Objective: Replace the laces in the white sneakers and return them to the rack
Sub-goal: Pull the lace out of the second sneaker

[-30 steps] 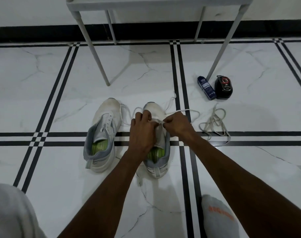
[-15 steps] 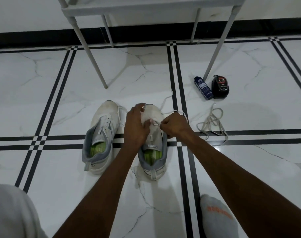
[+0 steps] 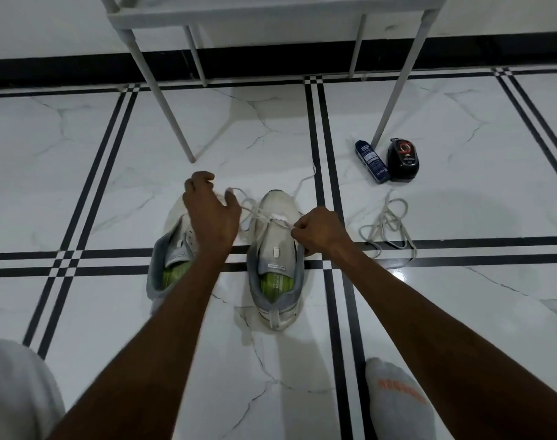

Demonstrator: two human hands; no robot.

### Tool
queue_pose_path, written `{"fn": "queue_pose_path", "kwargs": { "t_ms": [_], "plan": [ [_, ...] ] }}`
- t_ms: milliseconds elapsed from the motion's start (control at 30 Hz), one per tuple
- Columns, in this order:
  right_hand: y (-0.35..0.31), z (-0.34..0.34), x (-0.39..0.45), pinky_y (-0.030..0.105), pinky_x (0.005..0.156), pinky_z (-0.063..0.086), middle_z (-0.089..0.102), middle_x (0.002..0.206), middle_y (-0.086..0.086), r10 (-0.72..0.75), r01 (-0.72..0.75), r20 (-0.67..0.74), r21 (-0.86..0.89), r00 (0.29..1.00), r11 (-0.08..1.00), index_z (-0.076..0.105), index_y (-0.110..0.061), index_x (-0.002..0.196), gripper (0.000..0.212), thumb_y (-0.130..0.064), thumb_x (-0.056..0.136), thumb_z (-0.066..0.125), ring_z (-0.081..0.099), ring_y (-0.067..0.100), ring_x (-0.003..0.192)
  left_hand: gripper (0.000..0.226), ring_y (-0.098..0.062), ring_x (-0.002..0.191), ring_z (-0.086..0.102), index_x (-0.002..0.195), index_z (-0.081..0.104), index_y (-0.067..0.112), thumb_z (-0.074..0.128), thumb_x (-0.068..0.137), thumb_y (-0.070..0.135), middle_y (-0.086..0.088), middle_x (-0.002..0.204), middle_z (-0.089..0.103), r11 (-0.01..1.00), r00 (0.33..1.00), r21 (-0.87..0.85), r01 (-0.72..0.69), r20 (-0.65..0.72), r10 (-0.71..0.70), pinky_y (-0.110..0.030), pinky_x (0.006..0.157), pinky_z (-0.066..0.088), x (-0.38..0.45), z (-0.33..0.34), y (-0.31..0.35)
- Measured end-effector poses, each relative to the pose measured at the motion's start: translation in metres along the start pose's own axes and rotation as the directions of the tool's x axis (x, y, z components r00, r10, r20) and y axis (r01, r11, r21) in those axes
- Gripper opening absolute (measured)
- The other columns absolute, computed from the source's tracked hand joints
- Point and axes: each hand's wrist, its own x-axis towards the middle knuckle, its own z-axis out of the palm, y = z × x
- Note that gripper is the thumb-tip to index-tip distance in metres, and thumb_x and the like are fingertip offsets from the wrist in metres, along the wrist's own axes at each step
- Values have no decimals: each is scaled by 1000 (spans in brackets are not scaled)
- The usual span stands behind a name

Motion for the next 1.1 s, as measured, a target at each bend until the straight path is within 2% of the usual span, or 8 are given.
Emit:
{"fn": "queue_pose_path", "kwargs": {
  "t_ms": [167, 333, 467, 567, 767, 900, 1000, 1100],
  "plan": [
    [-4, 1, 2, 43, 70, 63, 73, 81, 14, 21, -21, 1, 4, 1000, 1000, 74, -3, 91, 24, -23, 79, 69, 72, 29, 71, 42, -28, 113, 55, 126, 64, 20, 68, 84, 28, -4, 128, 57, 830, 702, 160, -534, 631, 330, -43, 94, 44, -32, 28, 16],
    [-1, 4, 1, 41, 65, 63, 74, 80, 12, 42, -42, -1, 4, 999, 999, 74, -5, 90, 33, -36, 80, 73, 72, 28, 65, 9, -26, 94, 61, 86, 75, 20, 68, 84, 15, 1, 97, 72, 675, 704, 334, -658, 589, 395, -40, 83, 38, -42, 40, 12],
    [1, -1, -3, 42, 68, 63, 74, 77, 18, 21, -21, 13, 2, 1000, 1000, 75, 3, 80, 22, -16, 83, 65, 73, 28, 64, 10, -24, 87, 64, 87, 70, 11, 62, 82, 7, -6, 92, 70, 980, 991, 144, -137, 33, 133, -30, 80, 44, -8, 9, 7],
    [3, -1, -4, 46, 76, 60, 74, 79, 22, -31, 31, -5, -33, 1000, 999, 75, 7, 80, 25, -15, 85, 64, 72, 33, 72, 21, -31, 110, 57, 108, 67, 11, 60, 88, 11, -10, 113, 65, 970, 974, 122, 211, -104, -199, -30, 86, 38, 16, -7, -3],
    [-2, -2, -1, 41, 72, 62, 74, 75, 17, -56, 56, -12, -33, 998, 998, 78, 0, 81, 25, -23, 87, 68, 73, 28, 66, 28, -26, 105, 57, 105, 72, 12, 70, 81, 26, -6, 111, 65, 902, 765, 132, -412, 588, 263, -40, 84, 50, -28, 33, 16],
    [0, 2, 1, 43, 74, 61, 74, 77, 17, -49, 48, -8, -49, 999, 998, 77, -1, 80, 31, -29, 88, 67, 72, 30, 70, 12, -28, 102, 57, 95, 74, 6, 64, 90, 10, -8, 107, 65, 752, 709, 255, -607, 601, 368, -38, 68, 47, -40, 43, 13],
    [1, 2, 2, 47, 73, 61, 73, 79, 22, -33, 32, -13, -28, 999, 999, 75, 5, 79, 25, -17, 84, 65, 72, 33, 71, 8, -25, 97, 60, 96, 65, 9, 59, 93, 12, -7, 103, 64, 936, 960, 249, -247, 197, 201, -33, 72, 45, -14, 19, 11],
    [-2, 0, 2, 50, 73, 61, 73, 81, 25, -37, 37, -8, -42, 999, 998, 74, 8, 80, 24, -14, 81, 63, 72, 35, 73, 8, -30, 101, 61, 91, 69, 13, 62, 93, 16, -11, 103, 67, 983, 977, 49, 175, -132, -167, -27, 76, 38, 17, -6, 2]
  ]
}}
